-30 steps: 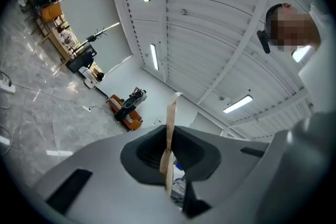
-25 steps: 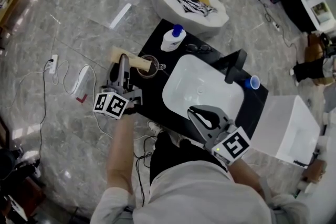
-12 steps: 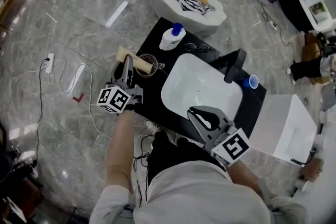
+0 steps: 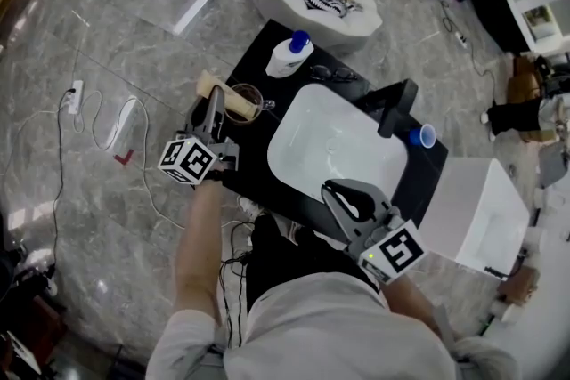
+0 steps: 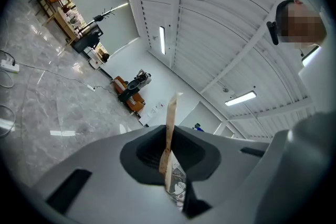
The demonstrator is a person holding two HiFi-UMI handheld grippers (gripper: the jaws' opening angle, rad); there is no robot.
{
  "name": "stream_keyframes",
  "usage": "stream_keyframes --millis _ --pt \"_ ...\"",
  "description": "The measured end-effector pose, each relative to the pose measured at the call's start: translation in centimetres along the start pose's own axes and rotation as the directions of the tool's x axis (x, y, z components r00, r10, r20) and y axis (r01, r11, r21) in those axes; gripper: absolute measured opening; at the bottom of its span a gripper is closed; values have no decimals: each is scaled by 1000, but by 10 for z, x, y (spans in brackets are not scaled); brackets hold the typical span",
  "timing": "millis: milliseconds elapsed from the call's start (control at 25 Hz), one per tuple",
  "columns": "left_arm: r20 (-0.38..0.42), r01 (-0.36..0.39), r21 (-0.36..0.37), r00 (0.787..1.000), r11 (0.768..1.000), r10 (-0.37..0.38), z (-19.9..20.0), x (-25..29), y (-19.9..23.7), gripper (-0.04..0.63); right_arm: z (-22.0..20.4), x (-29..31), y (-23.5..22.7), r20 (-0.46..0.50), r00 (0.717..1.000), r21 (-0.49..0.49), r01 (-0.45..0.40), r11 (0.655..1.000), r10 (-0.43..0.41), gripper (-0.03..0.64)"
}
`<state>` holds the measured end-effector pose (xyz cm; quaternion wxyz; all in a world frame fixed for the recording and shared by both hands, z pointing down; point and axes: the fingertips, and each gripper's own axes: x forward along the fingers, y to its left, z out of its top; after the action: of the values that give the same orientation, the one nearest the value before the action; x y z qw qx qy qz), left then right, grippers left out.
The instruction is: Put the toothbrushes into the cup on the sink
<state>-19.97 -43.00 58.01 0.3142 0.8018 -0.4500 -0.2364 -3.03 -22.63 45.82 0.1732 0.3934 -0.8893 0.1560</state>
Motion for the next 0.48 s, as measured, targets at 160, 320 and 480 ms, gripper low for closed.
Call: stream_keyframes --millis 160,320,480 --pt "0 -2 1 1000 1000 2 -5 2 0 28 -2 -3 -5 12 1000 11 7 1000 -7 49" --pt "-36 -10 13 999 1000 11 -11 5 3 75 -3 -7 -11 29 999 21 14 1000 -15 49" --pt "-53 -25 41 998 999 27 -14 5 2 121 -4 -13 -14 37 999 34 19 999 -20 49"
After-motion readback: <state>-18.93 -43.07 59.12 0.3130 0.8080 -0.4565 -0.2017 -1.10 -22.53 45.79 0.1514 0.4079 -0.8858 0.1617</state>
